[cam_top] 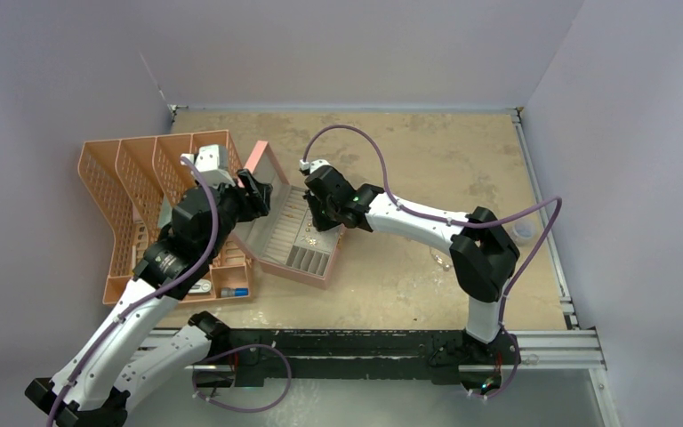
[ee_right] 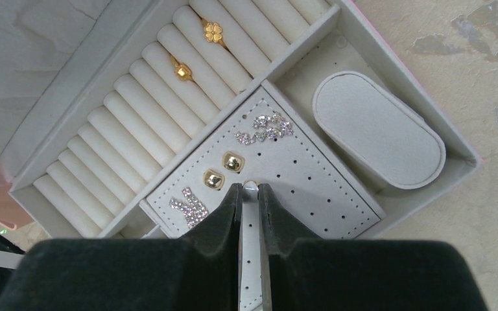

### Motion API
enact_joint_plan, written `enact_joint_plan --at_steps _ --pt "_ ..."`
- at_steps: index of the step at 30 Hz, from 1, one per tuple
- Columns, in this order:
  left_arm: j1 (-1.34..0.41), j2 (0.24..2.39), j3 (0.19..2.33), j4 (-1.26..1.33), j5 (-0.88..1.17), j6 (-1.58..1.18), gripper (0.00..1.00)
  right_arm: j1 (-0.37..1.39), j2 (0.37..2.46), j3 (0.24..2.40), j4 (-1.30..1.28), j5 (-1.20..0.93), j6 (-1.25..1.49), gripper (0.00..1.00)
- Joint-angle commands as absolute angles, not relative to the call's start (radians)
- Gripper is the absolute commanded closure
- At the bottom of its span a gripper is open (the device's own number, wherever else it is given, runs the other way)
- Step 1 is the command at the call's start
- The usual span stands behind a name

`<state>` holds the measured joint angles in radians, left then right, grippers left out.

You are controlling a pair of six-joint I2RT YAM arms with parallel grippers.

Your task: Organize the mixed jewelry

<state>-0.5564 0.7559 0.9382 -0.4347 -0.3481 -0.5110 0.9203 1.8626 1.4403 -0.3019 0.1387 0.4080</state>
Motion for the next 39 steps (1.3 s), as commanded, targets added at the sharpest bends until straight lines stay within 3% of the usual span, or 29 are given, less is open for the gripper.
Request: enact_joint_plan --at_steps 1,39 --pt "-0.552 0.758 0.940 -0.399 -0.345 -0.486 0.41 0.922 1.809 1.469 -0.332 0.157 0.419 0.96" --pt "-0.552 0.770 0.940 -0.399 -0.336 -0.486 0.41 0.922 1.845 1.421 -0.292 0.158 0.419 0.95"
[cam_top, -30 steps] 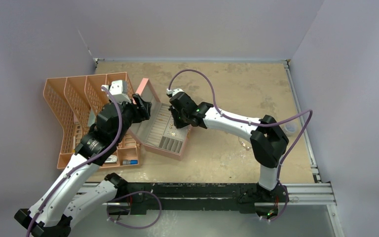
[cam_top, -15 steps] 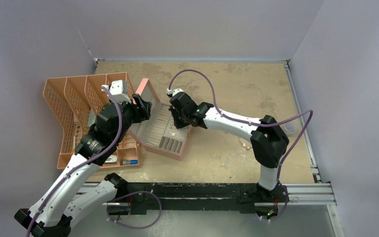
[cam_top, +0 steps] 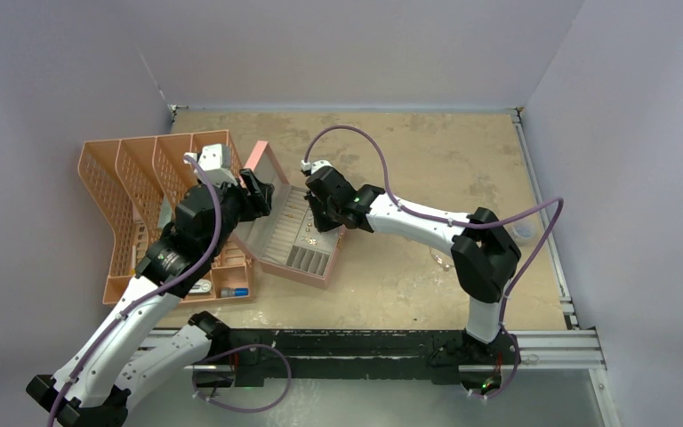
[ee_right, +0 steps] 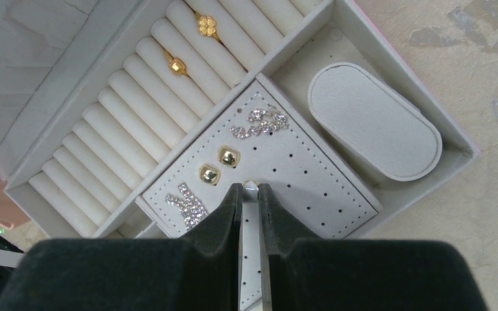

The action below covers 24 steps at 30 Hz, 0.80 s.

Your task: Organize the mixed jewelry

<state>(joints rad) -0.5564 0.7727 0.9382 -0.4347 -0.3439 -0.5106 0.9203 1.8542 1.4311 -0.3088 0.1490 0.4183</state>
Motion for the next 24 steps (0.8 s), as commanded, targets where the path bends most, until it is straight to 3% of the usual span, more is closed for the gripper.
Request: enact_joint_plan --at_steps 1,15,18,24 --pt "-0.552 0.771 0.940 -0.400 -0.336 -0.486 0.41 0.922 1.848 1.420 -0.289 0.154 0.419 0.95" --pt "-0.552 0.771 0.939 -0.400 -0.336 -0.486 0.41 0.922 1.861 1.413 -0.265 0.150 0.436 0.92" --pt "-0.552 0.772 0.940 -0.401 -0.335 -0.486 0.41 0.922 1.862 1.414 -0.272 0.157 0.442 0.87" --pt "-0.552 0.776 0.941 -0.397 -0.320 -0.485 0.41 0.921 1.827 1.407 -0.244 0.144 0.455 0.63"
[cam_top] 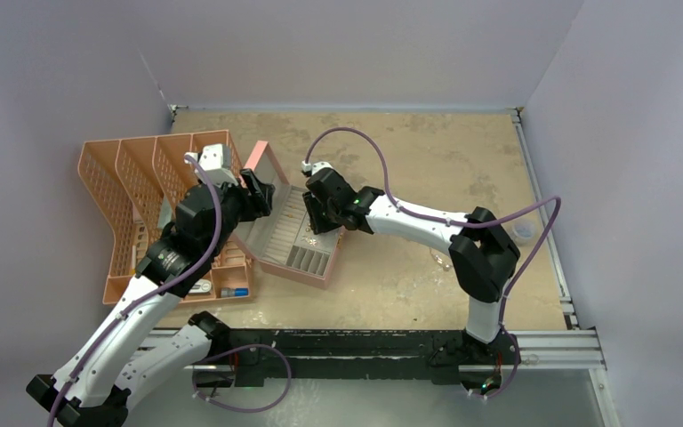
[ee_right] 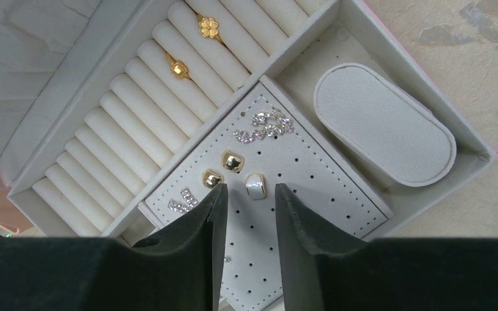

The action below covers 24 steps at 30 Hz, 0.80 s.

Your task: Organize the mixed jewelry

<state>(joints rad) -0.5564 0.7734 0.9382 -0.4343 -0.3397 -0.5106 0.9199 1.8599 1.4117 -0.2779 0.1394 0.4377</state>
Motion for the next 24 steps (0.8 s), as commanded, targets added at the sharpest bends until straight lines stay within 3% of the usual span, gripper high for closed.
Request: enact_joint_plan --at_steps 1,11,16,24 --pt "-0.551 0.777 0.940 -0.397 -0.318 -0.485 0.41 0.920 1.824 1.410 -0.243 0.140 0.458 0.61" --pt "-0.552 0.787 0.937 -0.379 -0.281 -0.485 0.41 0.898 1.745 1.393 -0.211 0.134 0.501 0.57" --pt "-0.551 0.785 0.930 -0.348 -0.200 -0.482 0.40 0.854 1.628 1.345 -0.226 0.229 0.602 0.57" --pt "-0.552 0.797 0.951 -0.313 0.022 -0.489 0.34 0.664 1.381 1.079 -0.267 0.400 0.823 0.57"
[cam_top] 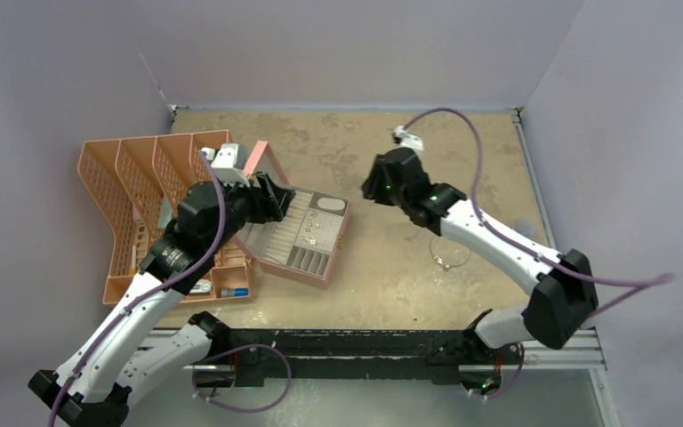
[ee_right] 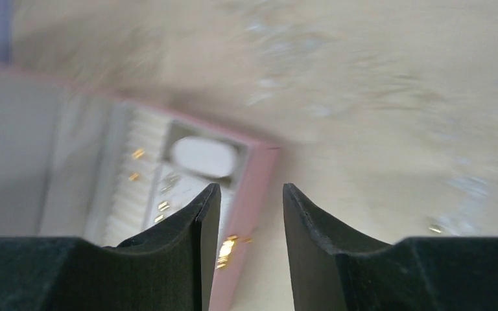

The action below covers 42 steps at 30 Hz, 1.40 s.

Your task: Organize the mixed jewelry

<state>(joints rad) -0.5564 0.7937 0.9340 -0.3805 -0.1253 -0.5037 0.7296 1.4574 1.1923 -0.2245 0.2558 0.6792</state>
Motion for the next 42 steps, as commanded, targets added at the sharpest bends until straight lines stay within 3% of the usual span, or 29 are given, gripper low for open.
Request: enact_joint_plan --at_steps 1,10,13,18,25,37,42 --pt "-0.552 0.799 0.956 -0.317 0.036 -0.498 0.33 0.651 1.364 1.052 -0.279 0.421 0.842 0.57" --pt "-0.551 0.895 1.006 -0.317 0.284 -0.549 0.29 0.555 1.321 0.826 -0.242 0.452 0.900 0.60" --pt "-0.555 0.951 1.021 -0.312 0.398 -0.545 0.32 0.539 1.338 0.784 -0.198 0.462 0.868 0.66" --pt "-0.559 1.018 1.024 -0.299 0.508 -0.561 0.37 0.519 1.367 0.732 -0.140 0.472 0.846 0.67" --pt "-0.572 1.073 1.006 -0.261 0.558 -0.597 0.41 0.511 1.437 0.716 -0.089 0.411 0.801 0.76" --pt "-0.585 1.097 0.991 -0.247 0.533 -0.604 0.41 0.511 1.482 0.712 -0.072 0.368 0.769 0.77" --pt "-0.585 1.101 0.991 -0.250 0.525 -0.599 0.41 0.510 1.474 0.707 -0.074 0.355 0.768 0.84"
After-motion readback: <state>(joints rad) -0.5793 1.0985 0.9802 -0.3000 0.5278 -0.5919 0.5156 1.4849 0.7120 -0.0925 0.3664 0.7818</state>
